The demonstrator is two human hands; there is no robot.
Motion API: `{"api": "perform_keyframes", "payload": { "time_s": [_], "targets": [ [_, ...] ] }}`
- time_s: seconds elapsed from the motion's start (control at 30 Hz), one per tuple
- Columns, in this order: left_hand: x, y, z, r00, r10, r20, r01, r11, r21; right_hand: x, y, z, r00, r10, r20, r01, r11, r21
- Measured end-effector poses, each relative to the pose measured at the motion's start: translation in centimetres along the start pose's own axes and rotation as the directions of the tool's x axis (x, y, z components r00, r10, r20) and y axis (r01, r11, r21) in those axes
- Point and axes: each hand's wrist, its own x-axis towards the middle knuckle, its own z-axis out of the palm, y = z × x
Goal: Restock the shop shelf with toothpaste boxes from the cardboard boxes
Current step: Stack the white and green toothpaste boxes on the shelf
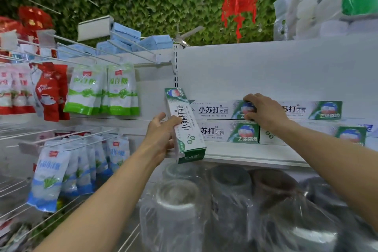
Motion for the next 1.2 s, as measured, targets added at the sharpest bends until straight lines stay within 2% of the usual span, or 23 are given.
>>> {"api": "perform_keyframes", "payload": {
  "time_s": [0.07, 0.13, 0.23, 0.33, 0.4, 0.43, 0.6, 0.67, 0.7, 0.77, 0.8, 0.87, 0.97, 1.0, 1.03, 1.1, 1.2],
  "targets": [
    [-0.2, 0.3, 0.2, 0.999, 0.033, 0.032, -0.034, 0.999, 0.020, 0.0, -0.2, 0.0, 1.000, 0.007, 0.017, -0.006, 0.999, -0.046],
    [-0.3, 0.7, 0.3, 0.995, 0.074, 0.060, -0.077, 0.996, 0.050, -0.1, -1.0, -0.4, 1.000, -0.009, -0.026, 0.005, 0.988, -0.157],
    [-0.6, 1.7, 0.9, 0.989, 0.116, 0.091, -0.127, 0.983, 0.136, -1.0, -3.4, -1.3, 0.970, -0.186, -0.157, 0.160, 0.973, -0.165],
    [-0.8, 2.7, 2.3, 0.980, 0.153, 0.128, -0.181, 0.951, 0.251, -2.1, -5.8, -2.0, 0.839, -0.503, -0.210, 0.463, 0.861, -0.211],
    [-1.0, 3.2, 3.5, 0.963, 0.168, 0.213, -0.233, 0.913, 0.336, -2.6, -6.2, -2.1, 0.747, -0.633, -0.205, 0.560, 0.765, -0.318],
    [-1.1, 3.4, 4.0, 0.950, 0.162, 0.267, -0.259, 0.887, 0.383, -2.8, -5.9, -2.2, 0.727, -0.659, -0.191, 0.573, 0.736, -0.361],
    [-1.5, 4.0, 7.4, 0.876, 0.111, 0.469, -0.402, 0.703, 0.587, -4.6, -2.3, -4.7, 0.720, -0.677, -0.151, 0.515, 0.668, -0.536],
    [-1.4, 4.3, 9.0, 0.854, 0.099, 0.510, -0.430, 0.686, 0.587, -5.2, -0.1, -6.0, 0.745, -0.649, -0.156, 0.481, 0.684, -0.548],
    [-1.2, 4.6, 9.7, 0.858, 0.116, 0.501, -0.423, 0.711, 0.561, -5.4, 1.2, -6.8, 0.779, -0.606, -0.161, 0.448, 0.717, -0.534],
    [0.0, 4.6, 10.8, 0.889, 0.226, 0.399, -0.411, 0.778, 0.476, -5.8, 4.2, -8.5, 0.860, -0.476, -0.183, 0.337, 0.800, -0.496],
    [0.8, 4.3, 11.0, 0.897, 0.298, 0.328, -0.427, 0.779, 0.459, -5.9, 5.7, -9.4, 0.897, -0.399, -0.193, 0.265, 0.832, -0.488],
    [2.6, 3.1, 11.1, 0.874, 0.413, 0.256, -0.483, 0.683, 0.547, -6.1, 8.4, -10.8, 0.948, -0.261, -0.184, 0.137, 0.852, -0.506],
    [4.5, 1.1, 11.6, 0.832, 0.460, 0.309, -0.501, 0.386, 0.775, -6.0, 10.7, -11.9, 0.982, -0.154, -0.106, 0.066, 0.816, -0.575],
    [4.9, 0.5, 11.9, 0.834, 0.442, 0.331, -0.491, 0.317, 0.812, -5.9, 11.0, -11.9, 0.988, -0.129, -0.085, 0.054, 0.803, -0.593],
    [5.1, 0.0, 12.2, 0.844, 0.412, 0.343, -0.475, 0.280, 0.834, -5.7, 11.2, -11.8, 0.992, -0.107, -0.069, 0.043, 0.791, -0.611],
    [5.4, -0.8, 12.5, 0.878, 0.347, 0.330, -0.435, 0.290, 0.852, -5.4, 11.5, -11.3, 0.997, -0.071, -0.041, 0.029, 0.769, -0.639],
    [5.7, -1.3, 12.4, 0.878, 0.356, 0.320, -0.433, 0.303, 0.849, -4.7, 11.7, -10.4, 0.999, -0.041, -0.003, 0.029, 0.747, -0.664]
  ]
}}
